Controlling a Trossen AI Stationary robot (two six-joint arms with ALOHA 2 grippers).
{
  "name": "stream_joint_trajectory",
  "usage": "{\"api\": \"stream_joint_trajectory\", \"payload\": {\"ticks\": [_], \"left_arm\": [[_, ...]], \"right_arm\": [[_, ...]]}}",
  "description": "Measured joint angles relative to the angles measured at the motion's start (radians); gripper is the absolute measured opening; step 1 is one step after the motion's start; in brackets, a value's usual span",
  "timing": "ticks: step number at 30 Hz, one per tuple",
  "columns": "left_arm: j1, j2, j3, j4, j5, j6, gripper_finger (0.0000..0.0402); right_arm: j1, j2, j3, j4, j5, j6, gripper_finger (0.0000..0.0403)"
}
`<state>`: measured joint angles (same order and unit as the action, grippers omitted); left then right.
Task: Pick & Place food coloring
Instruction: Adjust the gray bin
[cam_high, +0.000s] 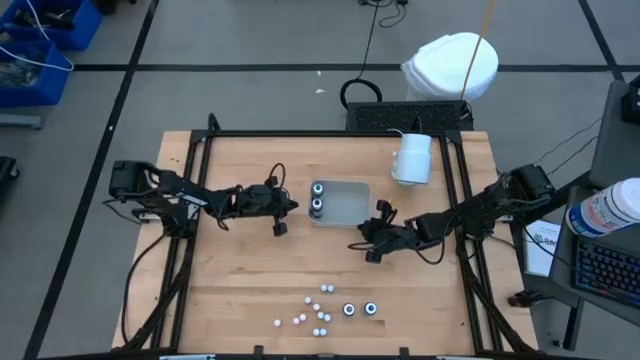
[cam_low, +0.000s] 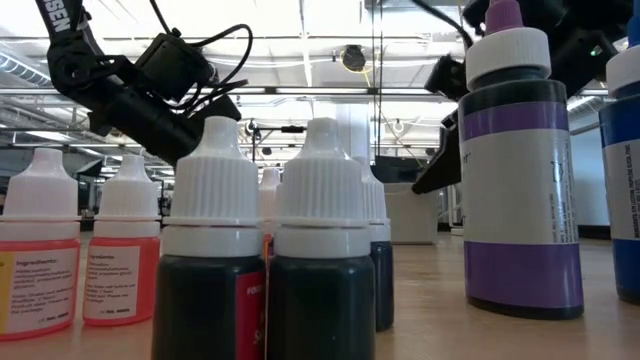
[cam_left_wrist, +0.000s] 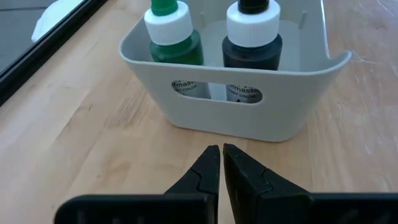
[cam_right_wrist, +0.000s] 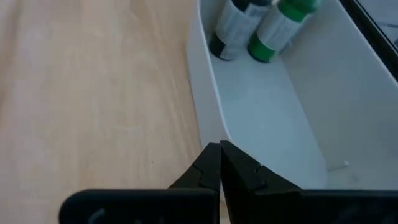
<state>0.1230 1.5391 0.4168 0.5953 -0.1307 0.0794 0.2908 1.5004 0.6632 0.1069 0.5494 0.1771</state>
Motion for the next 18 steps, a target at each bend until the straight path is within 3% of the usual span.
{"api": "stream_joint_trajectory", "payload": {"ticks": [11,14,18], "left_arm": [[0.000,0.000,0.000,-0.001,0.000,-0.010,0.0031],[0.000,0.000,0.000,-0.001,0.000,-0.023,0.0031],[0.000,0.000,0.000,-0.004,0.000,-0.035,0.0031]], "right_arm": [[0.112,-0.189,0.001,-0.075,-0.026,-0.006,0.0000],[0.140,-0.255,0.002,-0.199,-0.025,0.038,0.0000],[0.145,-0.313,0.002,-0.418,-0.021,0.211,0.0000]]}}
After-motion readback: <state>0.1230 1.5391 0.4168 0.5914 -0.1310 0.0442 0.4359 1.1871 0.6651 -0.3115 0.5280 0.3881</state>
